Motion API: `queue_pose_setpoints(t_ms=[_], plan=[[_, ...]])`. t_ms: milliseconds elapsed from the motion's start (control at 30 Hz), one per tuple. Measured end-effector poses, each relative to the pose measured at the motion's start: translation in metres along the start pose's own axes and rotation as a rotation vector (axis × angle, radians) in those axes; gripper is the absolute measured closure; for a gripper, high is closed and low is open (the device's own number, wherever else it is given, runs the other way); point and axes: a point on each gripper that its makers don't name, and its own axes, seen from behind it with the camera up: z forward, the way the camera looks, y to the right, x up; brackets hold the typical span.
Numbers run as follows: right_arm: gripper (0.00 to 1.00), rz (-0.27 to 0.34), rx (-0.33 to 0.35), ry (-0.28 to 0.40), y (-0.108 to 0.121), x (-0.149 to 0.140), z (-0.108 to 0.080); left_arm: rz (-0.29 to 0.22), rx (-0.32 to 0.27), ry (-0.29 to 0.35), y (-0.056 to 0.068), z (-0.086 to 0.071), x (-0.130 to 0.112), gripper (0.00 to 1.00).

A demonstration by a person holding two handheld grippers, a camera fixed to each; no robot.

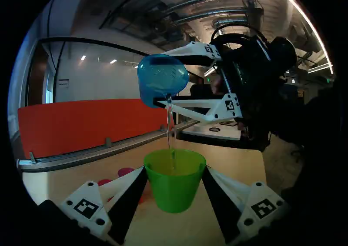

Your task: Pour water

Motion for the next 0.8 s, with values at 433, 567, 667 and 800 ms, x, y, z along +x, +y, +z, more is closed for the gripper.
queue_pose_setpoints(t_ms=[433, 567, 667, 800], plan=[[0.1, -0.048, -0.009, 0.001, 0.0046, 0.0008, 0.0007, 0.0, -0.003, -0.001, -0.0004, 0.0002, 0.0004, 0.15], [0.1, -0.062, -0.01, 0.0, 0.006, -0.0003, 0.0015, 0.001, -0.004, -0.001, 0.0005, 0.0003, 0.0004, 0.15], [0.1, -0.074, -0.009, -0.001, 0.0059, -0.0012, 0.0019, 0.003, -0.005, -0.001, 0.001, 0.0005, 0.0006, 0.15], [0.1, -0.089, -0.01, -0.002, 0.0065, -0.0017, 0.0024, 0.003, -0.004, 0.0, 0.001, 0.0001, 0.001, 0.15]])
